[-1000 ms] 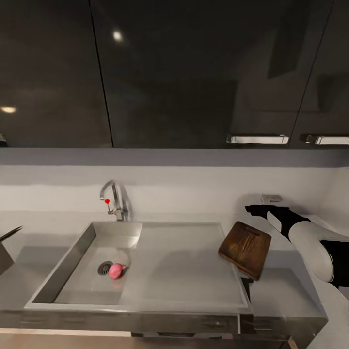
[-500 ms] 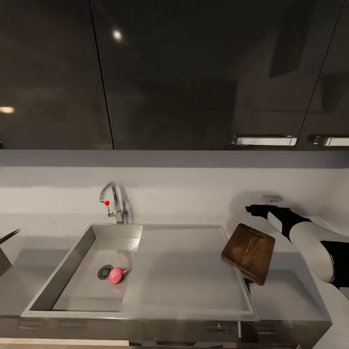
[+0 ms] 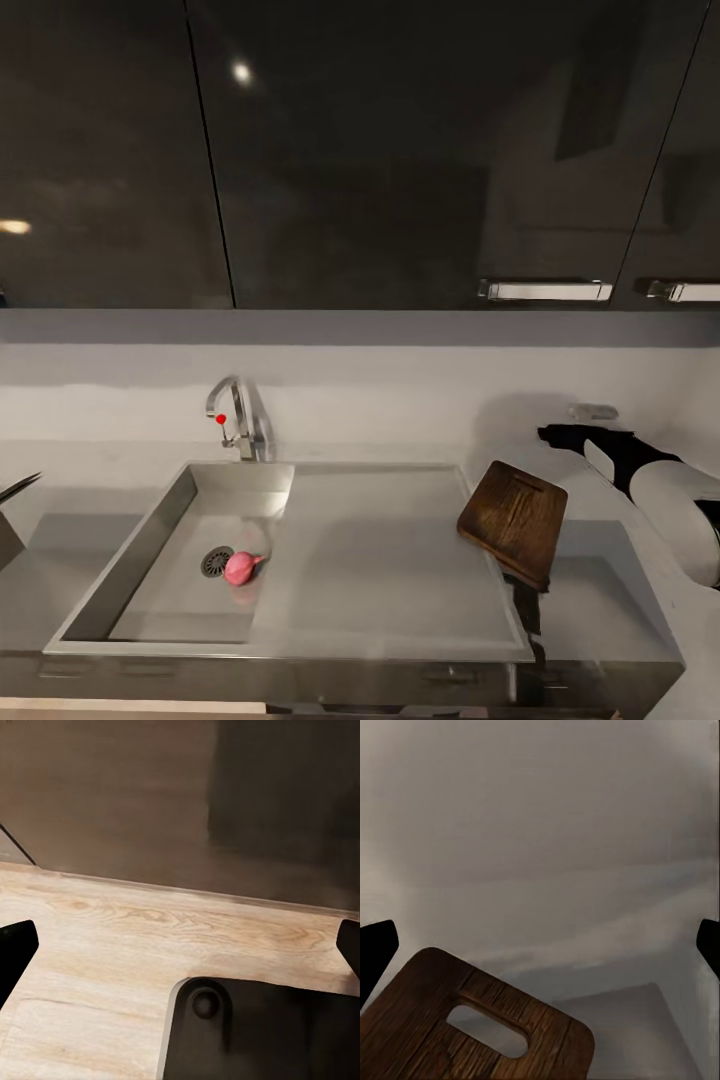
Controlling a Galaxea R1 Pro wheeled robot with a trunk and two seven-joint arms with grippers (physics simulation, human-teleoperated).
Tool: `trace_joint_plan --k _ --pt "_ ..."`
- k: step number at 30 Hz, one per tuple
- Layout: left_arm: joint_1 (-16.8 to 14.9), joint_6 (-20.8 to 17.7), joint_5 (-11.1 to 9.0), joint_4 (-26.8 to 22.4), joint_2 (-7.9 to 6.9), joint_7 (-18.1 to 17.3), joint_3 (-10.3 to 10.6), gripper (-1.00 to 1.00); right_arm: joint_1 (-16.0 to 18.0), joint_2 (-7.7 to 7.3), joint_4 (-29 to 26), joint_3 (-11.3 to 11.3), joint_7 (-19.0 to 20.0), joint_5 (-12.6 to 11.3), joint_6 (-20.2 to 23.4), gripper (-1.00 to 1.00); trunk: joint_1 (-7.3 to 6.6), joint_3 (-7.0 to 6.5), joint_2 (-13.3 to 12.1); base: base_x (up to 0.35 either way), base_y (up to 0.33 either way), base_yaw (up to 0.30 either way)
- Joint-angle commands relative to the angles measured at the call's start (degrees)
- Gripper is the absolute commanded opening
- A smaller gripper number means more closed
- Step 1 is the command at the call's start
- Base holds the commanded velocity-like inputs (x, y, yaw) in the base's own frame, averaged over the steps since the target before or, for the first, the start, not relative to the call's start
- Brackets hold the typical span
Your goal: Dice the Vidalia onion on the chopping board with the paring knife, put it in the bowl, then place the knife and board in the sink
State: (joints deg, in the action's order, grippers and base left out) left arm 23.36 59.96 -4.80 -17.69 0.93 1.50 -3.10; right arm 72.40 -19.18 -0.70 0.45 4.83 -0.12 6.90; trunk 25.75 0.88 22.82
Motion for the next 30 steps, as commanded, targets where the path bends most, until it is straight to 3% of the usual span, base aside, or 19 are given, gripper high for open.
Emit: trace_joint_plan --k 1,7,16,30 --pt "0.0 0.0 0.1 -0.1 0.04 0.0 -0.2 1.00 0.0 -0.59 0.0 0.1 0.9 0.0 0.3 1.00 0.04 0.09 0.1 0.000 0.000 0.000" --pt "0.0 0.0 0.1 -0.1 0.11 0.1 -0.2 1.00 -1.7 -3.42 -0.2 0.1 4.3 0.1 0.1 1.00 0.04 0.09 0.1 0.000 0.000 0.000" --pt "0.0 0.0 0.1 0.3 0.21 0.1 -0.2 1.00 -2.0 -4.26 -0.3 0.1 5.0 0.0 0.2 1.00 0.04 0.24 0.1 0.000 0.000 0.000" --pt "0.0 0.0 0.1 1.5 0.22 0.1 -0.2 1.00 -2.0 -4.21 -0.3 0.2 5.1 0.0 0.1 1.00 0.04 1.25 0.1 0.000 0.000 0.000"
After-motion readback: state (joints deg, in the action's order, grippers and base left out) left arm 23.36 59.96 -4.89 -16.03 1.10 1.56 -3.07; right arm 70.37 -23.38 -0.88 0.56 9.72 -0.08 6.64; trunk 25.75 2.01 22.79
